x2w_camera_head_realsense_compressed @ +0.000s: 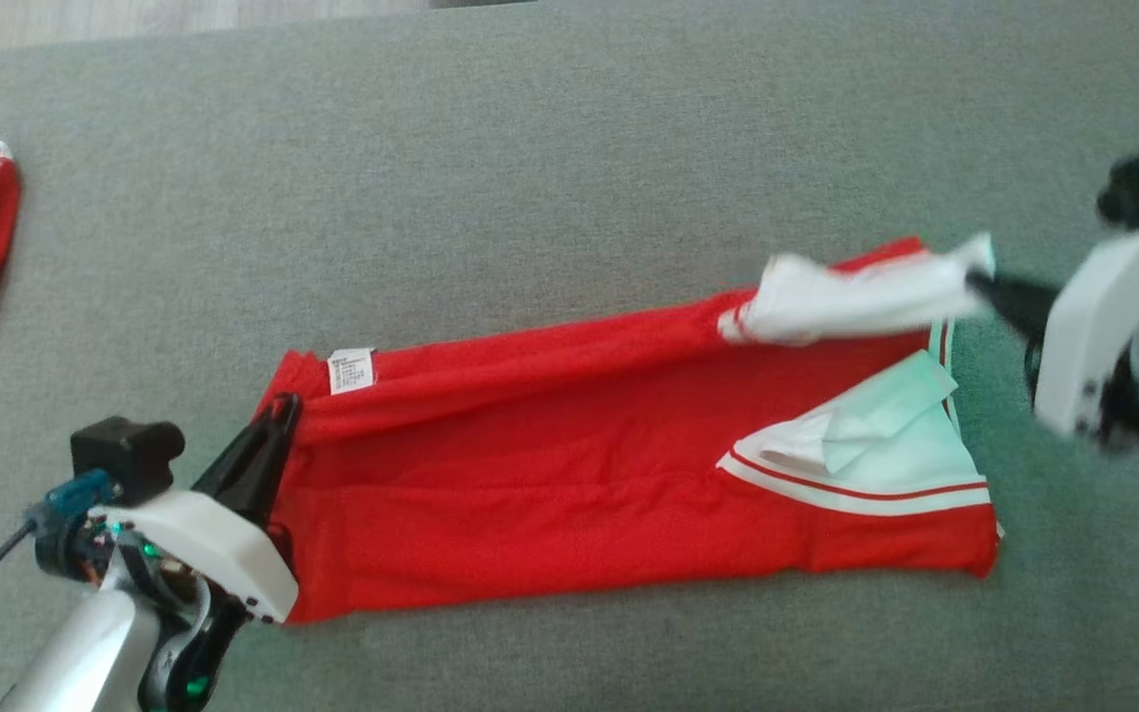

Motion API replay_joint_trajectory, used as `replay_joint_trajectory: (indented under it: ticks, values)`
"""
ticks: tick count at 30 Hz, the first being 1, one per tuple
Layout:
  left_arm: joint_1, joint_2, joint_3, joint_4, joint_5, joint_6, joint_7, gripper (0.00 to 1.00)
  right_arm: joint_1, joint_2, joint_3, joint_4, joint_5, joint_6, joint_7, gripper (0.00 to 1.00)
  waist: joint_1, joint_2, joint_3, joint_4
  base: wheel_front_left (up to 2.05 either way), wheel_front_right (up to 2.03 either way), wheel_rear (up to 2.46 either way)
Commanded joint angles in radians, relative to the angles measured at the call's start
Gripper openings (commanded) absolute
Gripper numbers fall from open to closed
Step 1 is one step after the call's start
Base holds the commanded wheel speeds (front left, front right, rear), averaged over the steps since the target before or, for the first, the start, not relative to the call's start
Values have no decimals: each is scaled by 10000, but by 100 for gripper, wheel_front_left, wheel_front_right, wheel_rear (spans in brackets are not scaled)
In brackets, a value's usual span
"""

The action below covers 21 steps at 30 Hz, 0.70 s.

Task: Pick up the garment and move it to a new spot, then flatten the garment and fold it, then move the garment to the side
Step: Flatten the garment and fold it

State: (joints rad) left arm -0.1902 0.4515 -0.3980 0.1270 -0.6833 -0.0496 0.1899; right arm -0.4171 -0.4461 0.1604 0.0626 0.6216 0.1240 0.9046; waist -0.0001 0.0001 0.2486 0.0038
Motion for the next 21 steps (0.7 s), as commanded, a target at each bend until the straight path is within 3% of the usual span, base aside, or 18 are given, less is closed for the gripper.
replay_joint_trajectory:
  ticks: [1, 7, 8, 9, 10, 11, 15, 21]
  values:
    - [-281, 344, 361, -201, 206, 106, -265, 0, 586, 122, -300, -929, -216, 67, 452, 0, 1, -1, -4, 36, 0, 0, 0]
    - [-304, 190, 247, 93, 429, 202, -623, 0, 2285, 747, -1279, -2551, -981, 67, 1715, 0, 1, -1, -56, 33, 0, 0, 0]
    - [-301, 169, 241, 151, 456, 231, -678, 0, 2536, 884, -1395, -2852, -1106, 67, 1916, 45, 1, -1, -64, 15, 0, 0, 0]
    - [-293, 143, 252, 206, 474, 279, -741, 0, 2768, 1033, -1520, -3098, -1224, 67, 2112, 100, 1, -1, -77, -5, 0, 0, 0]
    - [-280, 129, 248, 248, 503, 308, -801, 40, 2980, 1180, -1615, -3319, -1326, 67, 2300, 100, 1, -1, -94, -26, 0, 0, 0]
    - [-258, 99, 264, 279, 514, 348, -885, 100, 3189, 1309, -1691, -3506, -1418, 67, 2516, 100, 1, -1, -114, -41, 0, 0, 0]
    - [-115, -106, 442, 270, 499, 596, -1404, 100, 3583, 1740, -1940, -4284, -1694, 67, 2720, 100, 1, -1, -205, -53, 0, 0, 0]
    - [214, -736, 1159, -15, 475, 1318, -3134, 100, 3444, 2617, -2710, -4527, -2519, 67, 990, 100, 1, -1, -552, 100, 0, 0, 0]
